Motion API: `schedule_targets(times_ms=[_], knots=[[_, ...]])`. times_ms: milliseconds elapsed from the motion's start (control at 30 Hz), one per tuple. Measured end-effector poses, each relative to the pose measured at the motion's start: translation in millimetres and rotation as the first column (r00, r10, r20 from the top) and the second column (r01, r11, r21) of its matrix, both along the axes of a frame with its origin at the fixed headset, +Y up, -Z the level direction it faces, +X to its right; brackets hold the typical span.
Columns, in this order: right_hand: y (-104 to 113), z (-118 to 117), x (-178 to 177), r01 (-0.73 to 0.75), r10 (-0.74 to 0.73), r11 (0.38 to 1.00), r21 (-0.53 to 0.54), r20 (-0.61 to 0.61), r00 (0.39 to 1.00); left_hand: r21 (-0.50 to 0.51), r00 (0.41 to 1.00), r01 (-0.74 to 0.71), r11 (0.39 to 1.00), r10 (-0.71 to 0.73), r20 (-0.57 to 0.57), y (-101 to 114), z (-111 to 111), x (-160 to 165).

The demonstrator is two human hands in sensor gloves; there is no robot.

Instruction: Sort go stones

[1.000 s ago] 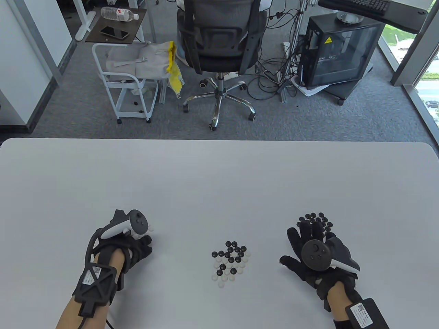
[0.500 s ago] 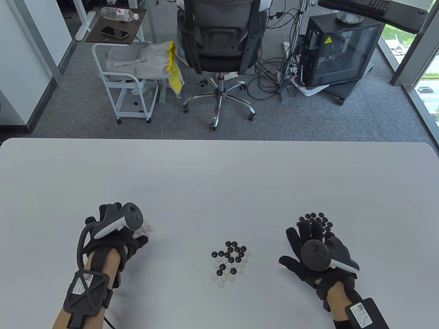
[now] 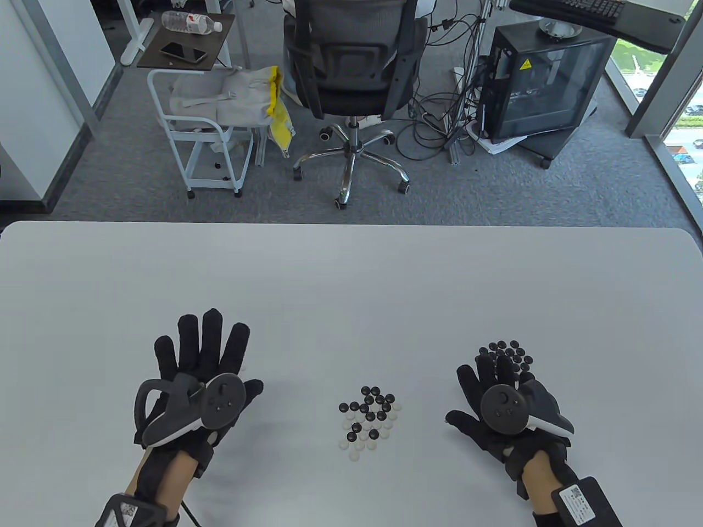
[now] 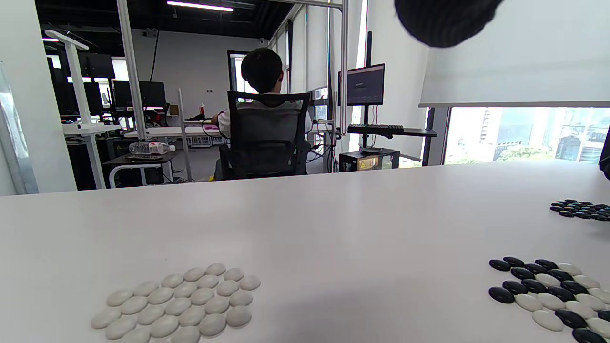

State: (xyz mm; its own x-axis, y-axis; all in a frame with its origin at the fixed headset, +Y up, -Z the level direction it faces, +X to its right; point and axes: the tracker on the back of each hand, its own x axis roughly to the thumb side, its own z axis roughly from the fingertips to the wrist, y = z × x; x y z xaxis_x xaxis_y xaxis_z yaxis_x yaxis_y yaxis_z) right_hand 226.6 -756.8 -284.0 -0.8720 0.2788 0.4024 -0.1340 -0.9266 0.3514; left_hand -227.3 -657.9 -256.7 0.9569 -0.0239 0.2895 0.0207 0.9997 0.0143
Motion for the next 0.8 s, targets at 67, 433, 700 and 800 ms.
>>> schedule_targets(times_ms=[67, 433, 700, 800], knots=[[-0.2, -0.1, -0.2, -0.001, 0.001, 1.000, 0.000, -0.001, 1.000, 0.026, 1.000, -0.021, 0.999, 0.021, 0.013, -12.8, 5.2, 3.5], [-7.9, -2.1, -4.8, 0.000, 0.000, 0.999, -0.033, -0.013, 1.000, -0.019, 0.999, -0.005, 1.000, 0.004, -0.034, -72.6, -5.2, -11.9], [-13.8, -2.3, -11.1, -0.024, 0.023, 0.998, -0.051, -0.027, 0.999, -0.067, 1.000, -0.012, 0.998, 0.010, -0.028, -87.6, -5.4, -12.5], [-14.3, -2.2, -12.4, -0.023, 0.022, 0.998, -0.053, -0.031, 0.999, -0.072, 1.000, -0.013, 0.997, 0.011, -0.024, -88.2, -5.4, -11.9]])
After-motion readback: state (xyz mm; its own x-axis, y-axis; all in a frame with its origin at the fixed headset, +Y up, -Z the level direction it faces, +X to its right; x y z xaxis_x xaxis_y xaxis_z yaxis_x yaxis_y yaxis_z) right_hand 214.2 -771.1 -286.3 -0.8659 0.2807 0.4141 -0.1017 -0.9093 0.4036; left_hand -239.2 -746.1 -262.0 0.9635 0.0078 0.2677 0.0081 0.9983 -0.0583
